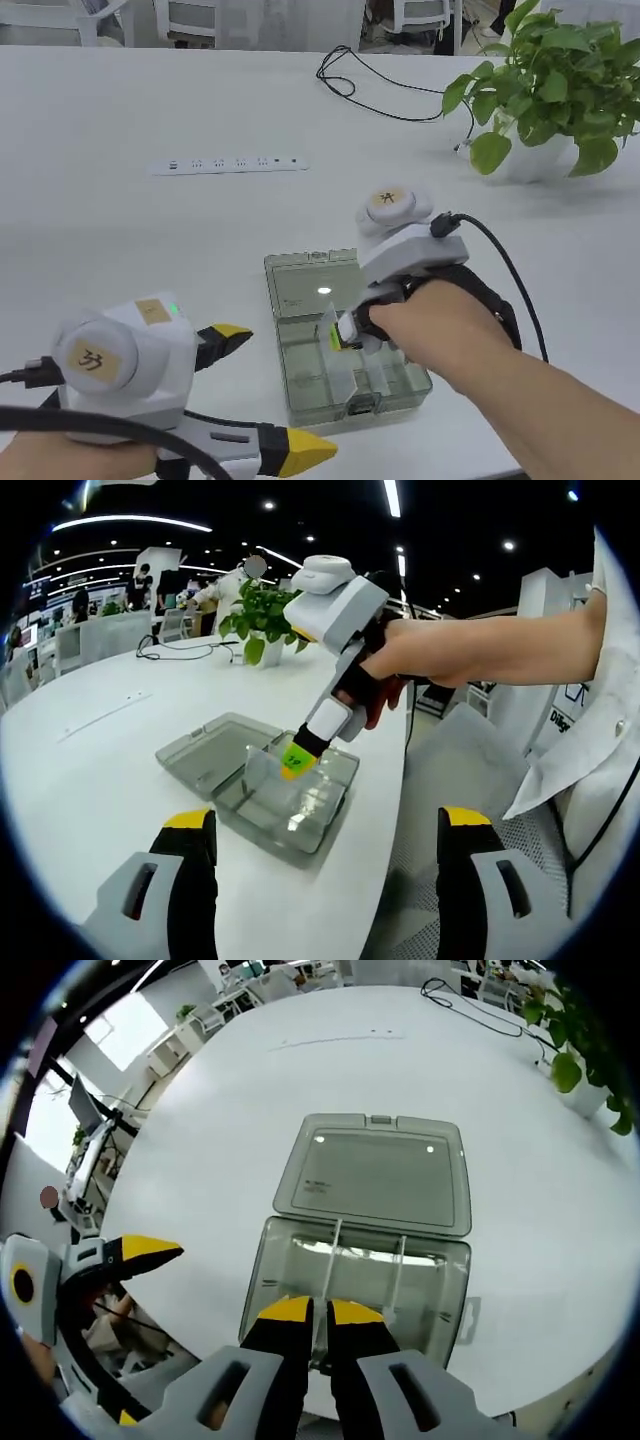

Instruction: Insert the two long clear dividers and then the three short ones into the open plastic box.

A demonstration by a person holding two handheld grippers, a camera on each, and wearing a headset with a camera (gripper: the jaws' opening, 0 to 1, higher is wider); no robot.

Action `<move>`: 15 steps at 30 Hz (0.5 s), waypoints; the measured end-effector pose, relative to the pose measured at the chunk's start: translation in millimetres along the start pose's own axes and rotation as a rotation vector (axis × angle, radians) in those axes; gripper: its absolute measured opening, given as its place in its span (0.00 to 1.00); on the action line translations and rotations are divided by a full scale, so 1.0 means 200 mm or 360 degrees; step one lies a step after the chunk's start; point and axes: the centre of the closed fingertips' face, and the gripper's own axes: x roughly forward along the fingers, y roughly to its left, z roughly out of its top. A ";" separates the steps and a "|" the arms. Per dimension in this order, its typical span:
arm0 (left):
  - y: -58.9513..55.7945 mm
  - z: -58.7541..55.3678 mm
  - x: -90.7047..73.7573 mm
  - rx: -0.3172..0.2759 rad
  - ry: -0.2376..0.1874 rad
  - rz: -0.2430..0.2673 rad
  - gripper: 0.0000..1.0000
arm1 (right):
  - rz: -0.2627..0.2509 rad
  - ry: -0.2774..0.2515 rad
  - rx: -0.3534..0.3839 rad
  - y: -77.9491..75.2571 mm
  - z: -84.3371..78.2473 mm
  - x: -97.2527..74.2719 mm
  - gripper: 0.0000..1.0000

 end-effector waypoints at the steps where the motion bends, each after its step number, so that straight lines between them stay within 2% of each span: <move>1: 0.00 0.00 0.00 0.0001 0.0001 0.0000 0.93 | 0.0002 0.0001 -0.0002 0.00 0.00 0.00 0.06; 15: 0.00 -0.01 0.00 0.0005 0.0009 0.0000 0.94 | 0.0046 0.0020 -0.0063 0.03 -0.01 0.05 0.08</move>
